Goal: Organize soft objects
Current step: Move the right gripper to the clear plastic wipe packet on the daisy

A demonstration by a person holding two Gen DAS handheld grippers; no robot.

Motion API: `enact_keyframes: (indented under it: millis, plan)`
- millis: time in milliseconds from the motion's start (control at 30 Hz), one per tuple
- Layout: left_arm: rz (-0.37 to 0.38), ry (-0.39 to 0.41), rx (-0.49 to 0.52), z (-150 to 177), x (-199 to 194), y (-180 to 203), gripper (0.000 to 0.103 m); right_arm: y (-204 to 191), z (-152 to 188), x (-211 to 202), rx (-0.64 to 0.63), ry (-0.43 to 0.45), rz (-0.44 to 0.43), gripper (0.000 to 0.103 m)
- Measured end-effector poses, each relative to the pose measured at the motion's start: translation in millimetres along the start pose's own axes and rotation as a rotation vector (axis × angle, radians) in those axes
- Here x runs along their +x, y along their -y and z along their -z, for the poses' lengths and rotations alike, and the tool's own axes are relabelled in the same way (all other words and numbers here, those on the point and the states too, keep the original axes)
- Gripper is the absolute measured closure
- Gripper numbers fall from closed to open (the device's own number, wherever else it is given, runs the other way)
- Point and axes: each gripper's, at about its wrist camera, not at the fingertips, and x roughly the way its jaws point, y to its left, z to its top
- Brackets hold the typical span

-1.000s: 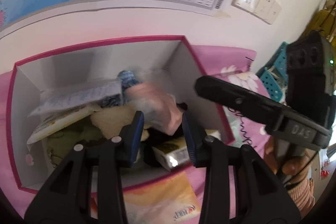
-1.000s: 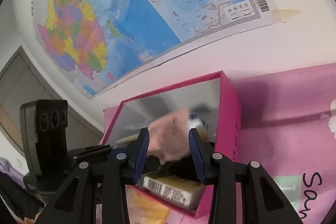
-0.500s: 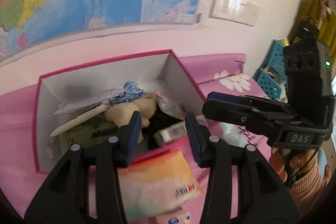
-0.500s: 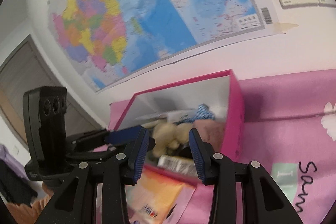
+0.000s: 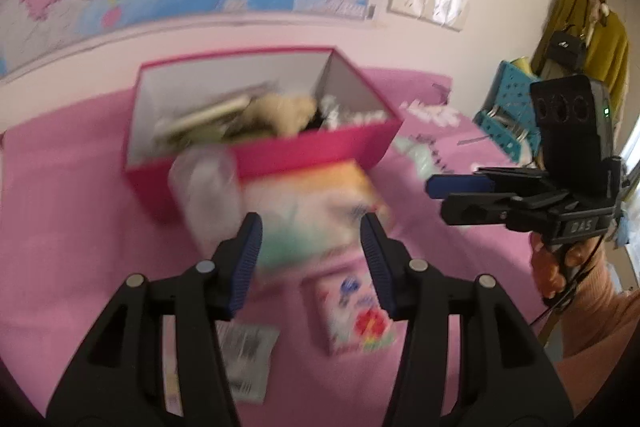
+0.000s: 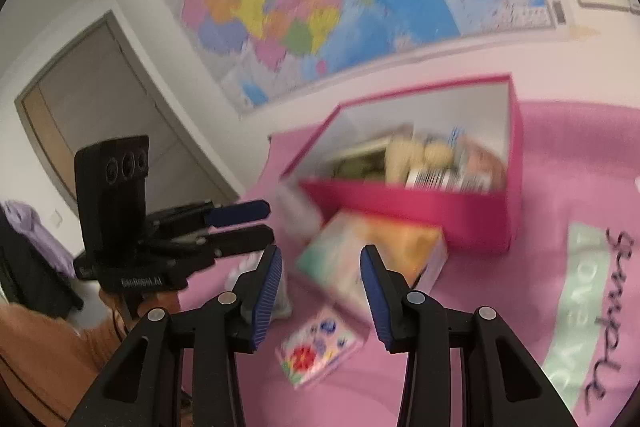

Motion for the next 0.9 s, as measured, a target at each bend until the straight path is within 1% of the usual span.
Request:
enact_keyframes:
  millis: [167, 267, 333, 467, 500, 567, 667, 733, 800, 900]
  plan:
    - [-0.03, -0.027, -0.034, 36, -5, -6, 0.05, -8, 29, 16, 0.011, -0.078, -0.007, 0.061]
    - [-0.053, -0.047, -0.081, 54, -10, -18, 0.05, -12, 40, 25, 0.023, -0.111, -0.024, 0.061]
    - [-0.075, -0.066, -0.127, 66, -12, -32, 0.05, -17, 46, 33, 0.025, -0.134, -0.042, 0.061]
    - [-0.122, -0.085, -0.189, 78, -16, -54, 0.05, -33, 51, 46, -0.005, -0.161, -0.066, 0.061]
    - [-0.145, -0.086, -0.201, 79, -17, -61, 0.05, -36, 52, 50, -0.005, -0.167, -0.079, 0.061]
    - [-0.161, -0.078, -0.216, 80, -20, -70, 0.05, -43, 53, 60, -0.005, -0.182, -0.108, 0.061]
    - [-0.158, -0.081, -0.265, 79, -16, -93, 0.05, -53, 56, 76, -0.01, -0.211, -0.132, 0.061]
    - [-0.139, -0.094, -0.287, 80, -10, -103, 0.05, -59, 58, 89, -0.006, -0.234, -0.141, 0.061]
    - [-0.137, -0.109, -0.305, 81, -5, -110, 0.05, -65, 59, 104, -0.004, -0.26, -0.143, 0.061]
    - [-0.099, -0.132, -0.315, 82, 5, -117, 0.05, -74, 63, 123, -0.002, -0.301, -0.137, 0.061]
